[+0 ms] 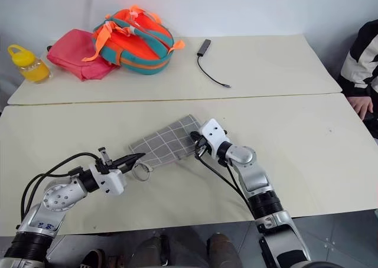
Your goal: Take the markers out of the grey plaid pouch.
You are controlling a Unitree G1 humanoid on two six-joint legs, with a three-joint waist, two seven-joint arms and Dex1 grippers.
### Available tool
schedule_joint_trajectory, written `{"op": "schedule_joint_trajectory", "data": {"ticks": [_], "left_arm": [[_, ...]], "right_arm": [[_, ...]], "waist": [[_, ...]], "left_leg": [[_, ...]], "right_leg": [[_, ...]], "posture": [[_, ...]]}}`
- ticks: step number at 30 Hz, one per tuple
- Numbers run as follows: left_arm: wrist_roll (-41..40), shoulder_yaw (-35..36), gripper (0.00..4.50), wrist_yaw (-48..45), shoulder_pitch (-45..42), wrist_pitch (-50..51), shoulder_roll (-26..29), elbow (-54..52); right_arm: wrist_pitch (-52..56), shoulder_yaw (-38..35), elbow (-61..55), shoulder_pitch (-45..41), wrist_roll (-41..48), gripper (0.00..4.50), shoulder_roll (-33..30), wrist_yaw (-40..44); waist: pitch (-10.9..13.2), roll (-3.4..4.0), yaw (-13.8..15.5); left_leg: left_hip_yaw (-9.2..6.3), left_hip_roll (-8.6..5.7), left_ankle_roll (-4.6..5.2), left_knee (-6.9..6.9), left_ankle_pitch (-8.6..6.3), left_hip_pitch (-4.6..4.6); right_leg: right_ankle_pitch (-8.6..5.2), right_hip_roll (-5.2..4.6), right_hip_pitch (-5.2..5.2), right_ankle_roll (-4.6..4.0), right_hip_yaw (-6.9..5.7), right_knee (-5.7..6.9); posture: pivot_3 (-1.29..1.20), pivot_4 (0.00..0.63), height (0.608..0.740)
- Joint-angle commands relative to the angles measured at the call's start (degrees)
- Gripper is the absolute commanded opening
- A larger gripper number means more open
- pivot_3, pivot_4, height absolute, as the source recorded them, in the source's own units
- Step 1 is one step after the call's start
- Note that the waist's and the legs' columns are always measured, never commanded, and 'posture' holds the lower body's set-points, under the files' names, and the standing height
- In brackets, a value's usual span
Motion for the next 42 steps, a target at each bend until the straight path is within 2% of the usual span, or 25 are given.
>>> {"op": "schedule_joint_trajectory", "data": {"ticks": [1, 7, 13, 18, 26, 31, 34, 40, 42], "left_arm": [[2.0, -1.5, 0.0, 0.9, 0.7, 1.2, -0.3, 0.4], [7.1, -2.3, 0.0, 4.8, -3.5, 5.8, -1.8, 0.6], [16.8, -5.3, 0.0, 12.2, -7.9, 11.7, -4.9, 2.0], [18.1, -7.5, 0.0, 13.7, -8.8, 13.7, -6.7, 1.4], [17.5, -8.8, 0.0, 14.3, -8.5, 14.3, -6.3, 0.5], [17.2, -9.1, 0.0, 14.2, -8.3, 14.4, -6.1, 0.2], [17.0, -9.2, 0.0, 14.3, -8.4, 14.5, -6.1, 0.0], [16.5, -8.9, 0.0, 14.5, -7.4, 14.9, -5.7, -1.1], [16.5, -8.8, 0.0, 14.6, -7.2, 15.1, -5.6, -1.2]], "right_arm": [[5.1, -2.0, -9.6, -0.1, 6.6, 1.23, -1.0, 4.2], [19.5, 0.8, -24.1, 2.0, 17.9, 3.29, -4.6, 12.5], [28.2, 1.7, -27.8, 5.0, 22.0, 3.29, -5.6, 11.5], [36.3, 1.9, -27.1, 7.2, 22.4, 3.29, -6.3, 7.2], [46.5, -6.0, -26.5, 7.8, 31.7, 3.29, 5.8, -3.9], [46.1, -4.1, -25.6, 7.1, 30.9, 3.29, 7.7, -6.0], [45.1, -4.6, -24.0, 6.5, 31.0, 2.7, 9.2, -7.4], [44.3, -4.8, -22.3, 6.1, 30.8, 0.57, 9.4, -7.9], [44.1, -4.7, -22.1, 6.0, 30.7, 0.03, 9.2, -7.9]], "waist": [[0.0, 0.0, 0.0], [0.0, 0.0, 1.2], [0.0, -0.01, 2.0], [0.0, -0.01, 2.2], [0.0, -0.01, 2.6], [-0.1, -0.02, 2.8], [-0.1, -0.02, 2.8], [-0.1, -0.02, 2.8], [-0.1, -0.02, 2.8]], "left_leg": [[0.0, 0.0, 0.01, 0.0, -0.01, 0.0], [-0.05, -0.03, 0.06, 0.08, -0.03, -0.01], [-0.08, -0.12, 0.38, 0.33, -0.02, -0.03], [-0.05, -0.16, 0.58, 0.4, -0.05, -0.04], [-0.01, -0.12, 0.49, 0.37, -0.05, -0.05], [0.06, -0.12, 0.48, 0.35, -0.1, -0.09], [0.07, -0.12, 0.47, 0.31, -0.1, -0.09], [0.12, -0.12, 0.46, 0.3, -0.12, -0.12], [0.12, -0.11, 0.43, 0.27, -0.13, -0.12]], "right_leg": [[0.0, 0.0, 0.0, 0.0, 0.0, 0.01], [0.01, 0.0, 0.06, 0.01, -0.02, -0.01], [0.01, -0.03, 0.18, 0.01, 0.02, 0.01], [0.11, -0.07, 0.19, 0.06, 0.06, 0.03], [0.11, -0.04, 0.11, 0.06, 0.08, 0.07], [0.11, -0.05, 0.05, 0.07, 0.1, -0.01], [0.11, -0.04, 0.01, 0.07, 0.1, -0.01], [0.11, -0.05, 0.0, 0.07, 0.13, -0.06], [0.11, -0.04, -0.03, 0.07, 0.13, -0.06]], "posture": [[0.0, 0.15, 0.74], [0.0, 0.15, 0.74], [0.0, 0.15, 0.74], [0.0, 0.15, 0.74], [0.0, 0.15, 0.74], [0.0, 0.15, 0.74], [0.0, 0.15, 0.74], [0.0, 0.15, 0.74], [0.0, 0.15, 0.74]]}}
